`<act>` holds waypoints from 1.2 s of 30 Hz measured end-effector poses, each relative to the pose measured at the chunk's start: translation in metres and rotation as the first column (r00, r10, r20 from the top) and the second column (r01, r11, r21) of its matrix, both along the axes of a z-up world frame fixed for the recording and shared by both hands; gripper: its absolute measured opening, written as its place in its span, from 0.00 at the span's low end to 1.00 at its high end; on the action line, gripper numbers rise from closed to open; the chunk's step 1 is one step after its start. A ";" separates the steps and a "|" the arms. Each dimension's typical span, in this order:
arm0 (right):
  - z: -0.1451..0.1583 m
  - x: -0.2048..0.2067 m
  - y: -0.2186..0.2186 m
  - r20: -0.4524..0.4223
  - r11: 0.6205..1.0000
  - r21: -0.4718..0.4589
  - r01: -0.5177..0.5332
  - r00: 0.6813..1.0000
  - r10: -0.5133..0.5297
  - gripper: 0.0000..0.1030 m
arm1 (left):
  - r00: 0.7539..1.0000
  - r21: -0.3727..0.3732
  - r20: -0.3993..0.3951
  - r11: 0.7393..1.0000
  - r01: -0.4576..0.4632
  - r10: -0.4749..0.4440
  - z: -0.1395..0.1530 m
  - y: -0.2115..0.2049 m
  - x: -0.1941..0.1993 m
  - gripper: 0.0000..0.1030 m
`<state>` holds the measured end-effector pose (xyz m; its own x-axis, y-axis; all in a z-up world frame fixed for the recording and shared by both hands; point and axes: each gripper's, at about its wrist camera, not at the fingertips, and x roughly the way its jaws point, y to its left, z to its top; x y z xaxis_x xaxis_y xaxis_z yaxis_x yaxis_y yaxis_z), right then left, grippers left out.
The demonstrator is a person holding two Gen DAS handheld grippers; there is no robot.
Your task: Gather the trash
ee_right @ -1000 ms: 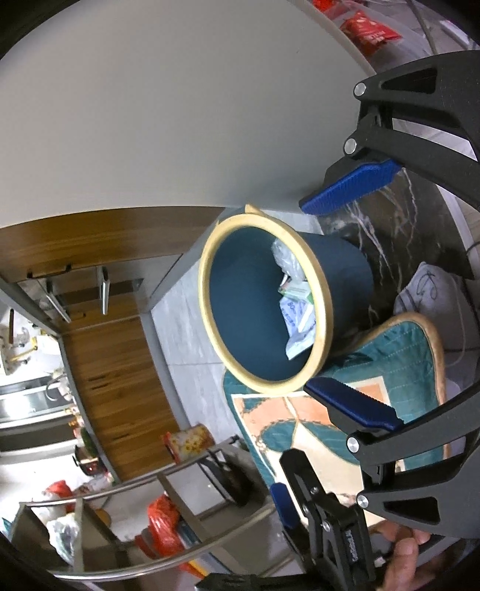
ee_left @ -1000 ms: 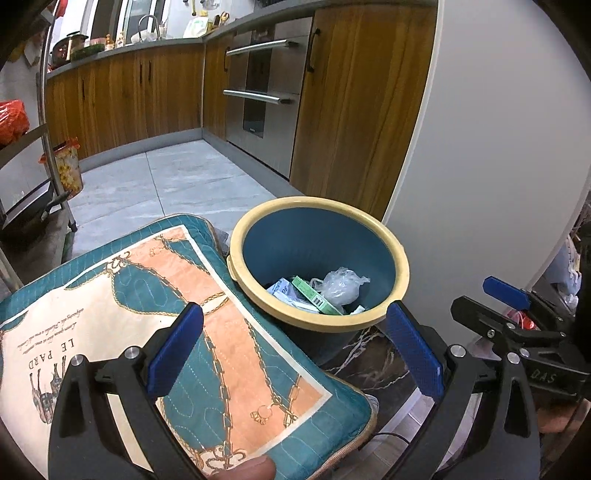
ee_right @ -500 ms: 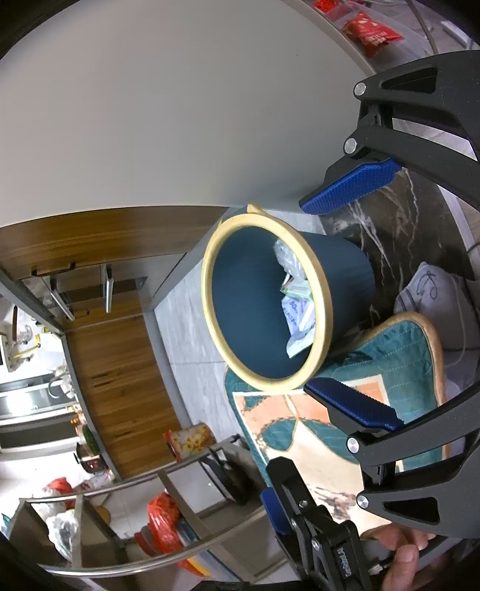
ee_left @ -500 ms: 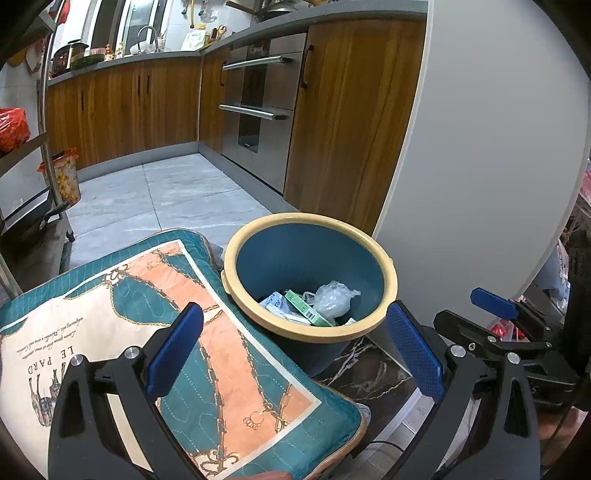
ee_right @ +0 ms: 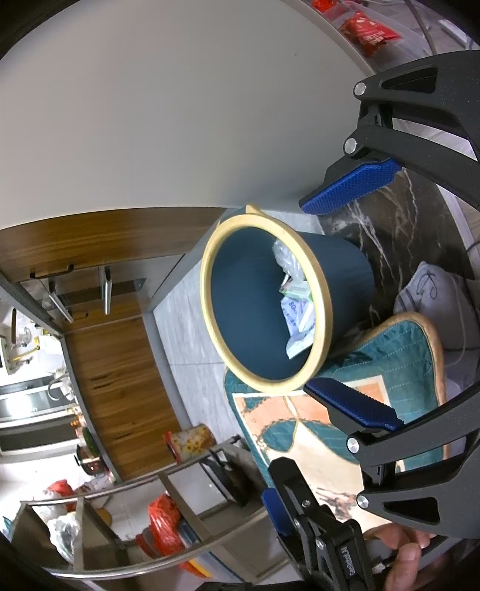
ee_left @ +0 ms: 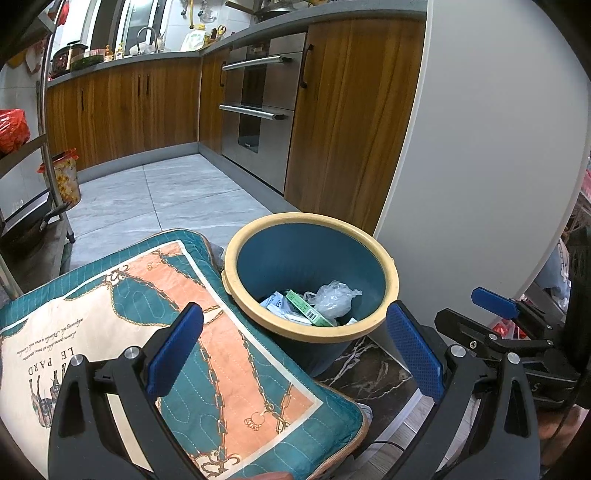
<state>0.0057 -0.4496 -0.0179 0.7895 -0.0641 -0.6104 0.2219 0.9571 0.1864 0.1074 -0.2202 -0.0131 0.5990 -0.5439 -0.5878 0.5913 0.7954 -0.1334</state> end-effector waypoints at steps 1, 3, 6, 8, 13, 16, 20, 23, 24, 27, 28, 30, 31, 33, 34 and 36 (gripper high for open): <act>0.000 0.000 0.000 0.000 1.000 0.001 0.000 1.000 0.000 0.87 | 1.000 -0.001 0.000 1.000 0.001 -0.001 0.000 0.000 0.000 0.95; 0.000 0.000 0.000 -0.001 1.000 0.000 0.000 1.000 0.000 0.87 | 1.000 0.000 -0.001 1.000 0.000 0.000 0.000 0.000 0.000 0.95; 0.000 0.000 0.000 -0.001 1.000 0.000 -0.001 1.000 0.001 0.87 | 1.000 0.001 0.000 1.000 -0.001 0.001 0.000 0.000 0.000 0.95; 0.000 0.000 0.000 -0.001 1.000 0.000 -0.001 1.000 0.001 0.87 | 1.000 0.000 -0.002 1.000 0.000 0.000 0.000 0.000 0.000 0.95; 0.000 0.000 0.000 -0.002 1.000 0.000 -0.001 1.000 0.001 0.87 | 1.000 -0.001 -0.004 1.000 -0.001 0.001 -0.001 0.000 0.000 0.95; 0.000 0.000 0.000 -0.001 1.000 0.000 0.000 1.000 0.000 0.87 | 1.000 0.002 -0.004 1.000 0.002 -0.002 -0.001 0.000 0.000 0.95; 0.000 0.000 0.000 -0.001 1.000 0.000 -0.001 1.000 0.001 0.87 | 1.000 0.001 -0.003 1.000 -0.001 0.001 -0.001 0.000 0.000 0.95; 0.000 0.000 0.000 -0.002 1.000 0.001 0.001 1.000 -0.001 0.87 | 1.000 -0.001 -0.003 1.000 0.000 0.000 -0.001 0.000 0.000 0.95; 0.000 0.000 0.000 -0.001 1.000 0.001 0.000 1.000 0.000 0.87 | 1.000 0.000 -0.003 1.000 0.000 0.000 -0.001 0.000 0.000 0.95; 0.000 0.000 0.000 -0.001 1.000 0.001 0.000 1.000 0.000 0.87 | 1.000 -0.009 0.004 1.000 0.002 -0.002 -0.001 0.001 -0.001 0.95; 0.000 0.000 0.000 -0.001 1.000 0.001 0.000 1.000 0.000 0.87 | 1.000 -0.009 0.005 1.000 0.004 -0.004 -0.001 0.002 -0.001 0.95; 0.000 0.000 0.000 -0.001 1.000 0.001 0.000 1.000 0.000 0.87 | 1.000 -0.009 0.007 1.000 0.006 -0.006 -0.002 0.003 -0.001 0.95; 0.000 0.000 0.000 -0.001 1.000 0.001 0.001 1.000 -0.001 0.87 | 1.000 -0.008 0.007 1.000 0.006 -0.006 -0.002 0.004 0.000 0.95; 0.000 0.000 0.000 -0.001 1.000 0.001 0.000 1.000 0.000 0.87 | 1.000 -0.007 0.005 1.000 0.007 -0.007 -0.002 0.004 0.000 0.95; 0.000 0.000 0.000 -0.001 1.000 0.001 0.000 1.000 0.000 0.87 | 1.000 -0.006 0.004 1.000 0.007 -0.007 -0.002 0.004 0.000 0.95; 0.000 0.000 0.000 -0.001 1.000 0.001 0.000 1.000 0.000 0.87 | 1.000 -0.003 0.003 1.000 0.007 -0.007 -0.002 0.005 0.000 0.95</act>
